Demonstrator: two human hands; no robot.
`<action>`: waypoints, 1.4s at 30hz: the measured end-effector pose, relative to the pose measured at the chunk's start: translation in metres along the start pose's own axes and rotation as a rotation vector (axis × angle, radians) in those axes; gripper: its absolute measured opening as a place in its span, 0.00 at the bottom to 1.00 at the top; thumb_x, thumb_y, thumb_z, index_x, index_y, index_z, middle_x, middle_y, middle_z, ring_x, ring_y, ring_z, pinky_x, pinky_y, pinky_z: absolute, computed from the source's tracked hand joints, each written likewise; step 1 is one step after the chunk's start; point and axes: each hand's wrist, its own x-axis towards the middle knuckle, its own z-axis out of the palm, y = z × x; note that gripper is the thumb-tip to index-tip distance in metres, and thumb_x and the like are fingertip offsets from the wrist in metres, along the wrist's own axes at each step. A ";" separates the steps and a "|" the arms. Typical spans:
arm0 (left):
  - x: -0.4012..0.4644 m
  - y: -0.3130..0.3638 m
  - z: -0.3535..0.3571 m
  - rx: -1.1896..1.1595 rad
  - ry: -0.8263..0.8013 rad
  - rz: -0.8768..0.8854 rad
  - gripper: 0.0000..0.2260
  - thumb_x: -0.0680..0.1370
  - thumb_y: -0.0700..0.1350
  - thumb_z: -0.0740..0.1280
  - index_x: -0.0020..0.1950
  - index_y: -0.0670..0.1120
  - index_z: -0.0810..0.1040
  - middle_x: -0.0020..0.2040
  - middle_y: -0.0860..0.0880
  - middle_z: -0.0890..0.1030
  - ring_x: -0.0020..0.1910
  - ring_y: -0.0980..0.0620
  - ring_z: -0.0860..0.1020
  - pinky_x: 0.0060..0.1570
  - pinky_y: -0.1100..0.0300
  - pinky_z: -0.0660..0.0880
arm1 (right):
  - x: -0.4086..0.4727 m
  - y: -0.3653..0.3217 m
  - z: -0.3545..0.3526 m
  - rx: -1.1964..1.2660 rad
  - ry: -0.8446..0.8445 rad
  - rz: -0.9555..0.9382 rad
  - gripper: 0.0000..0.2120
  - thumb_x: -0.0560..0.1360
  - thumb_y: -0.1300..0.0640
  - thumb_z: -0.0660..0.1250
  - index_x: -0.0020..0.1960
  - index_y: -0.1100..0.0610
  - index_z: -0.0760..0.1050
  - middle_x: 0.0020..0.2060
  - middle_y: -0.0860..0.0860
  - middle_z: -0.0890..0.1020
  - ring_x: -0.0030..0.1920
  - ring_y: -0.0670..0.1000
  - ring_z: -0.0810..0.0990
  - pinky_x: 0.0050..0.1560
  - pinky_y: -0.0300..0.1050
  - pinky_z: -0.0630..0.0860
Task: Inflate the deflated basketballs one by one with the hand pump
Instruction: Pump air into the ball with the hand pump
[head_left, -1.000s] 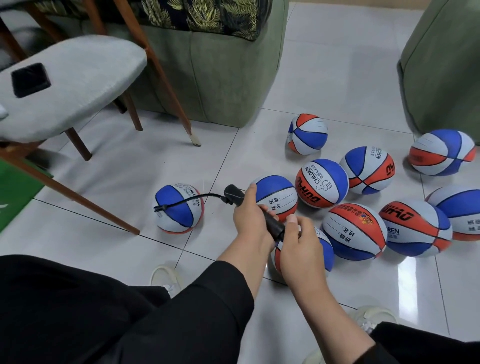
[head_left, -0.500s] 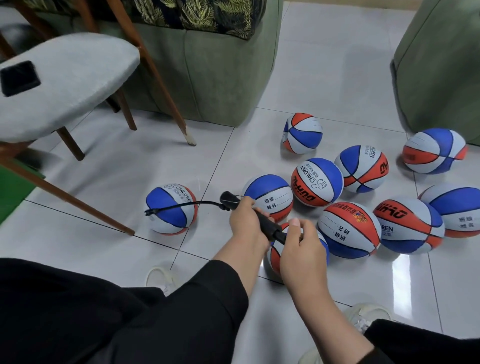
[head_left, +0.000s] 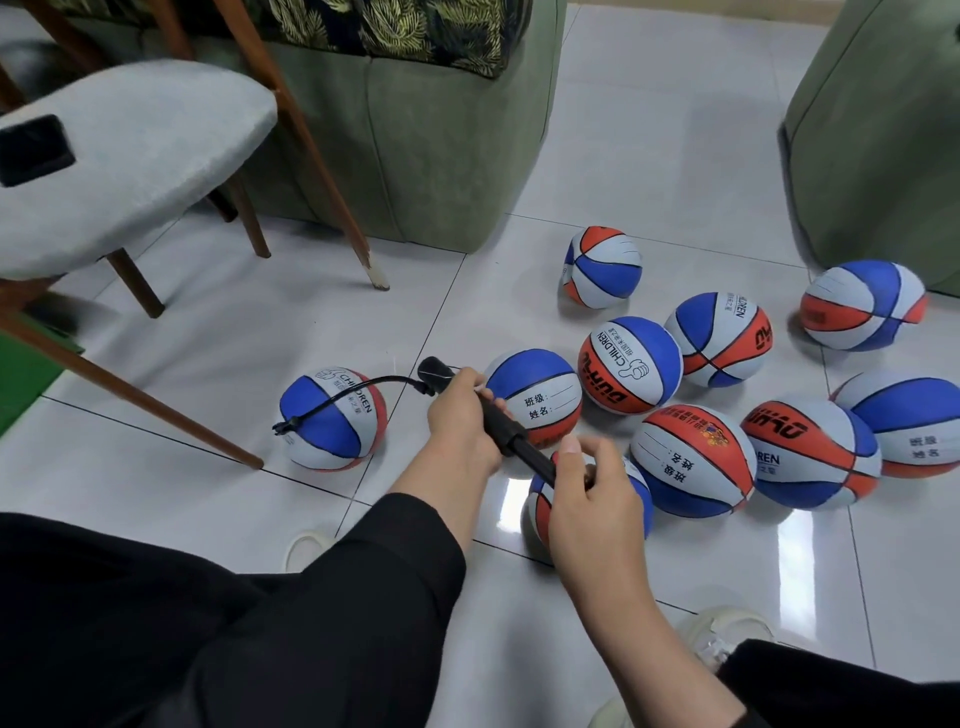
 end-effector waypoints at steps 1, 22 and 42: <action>0.003 0.003 -0.002 -0.017 0.012 0.000 0.06 0.77 0.39 0.66 0.41 0.45 0.71 0.30 0.50 0.71 0.23 0.52 0.70 0.27 0.63 0.71 | 0.000 0.000 -0.001 0.005 0.000 -0.002 0.09 0.83 0.46 0.59 0.49 0.47 0.74 0.36 0.51 0.82 0.41 0.48 0.79 0.44 0.46 0.75; -0.004 0.005 0.010 0.027 -0.010 0.123 0.06 0.77 0.37 0.64 0.43 0.45 0.70 0.29 0.50 0.71 0.22 0.53 0.70 0.26 0.63 0.71 | 0.006 0.004 -0.003 0.078 0.066 0.041 0.10 0.85 0.51 0.58 0.51 0.54 0.75 0.36 0.52 0.80 0.40 0.42 0.76 0.36 0.30 0.69; -0.010 -0.011 0.008 0.048 0.029 0.294 0.07 0.76 0.36 0.63 0.53 0.44 0.71 0.28 0.49 0.72 0.24 0.50 0.72 0.29 0.61 0.73 | 0.015 0.018 0.006 0.162 0.019 0.160 0.14 0.83 0.45 0.57 0.48 0.51 0.76 0.33 0.50 0.76 0.36 0.48 0.73 0.43 0.43 0.74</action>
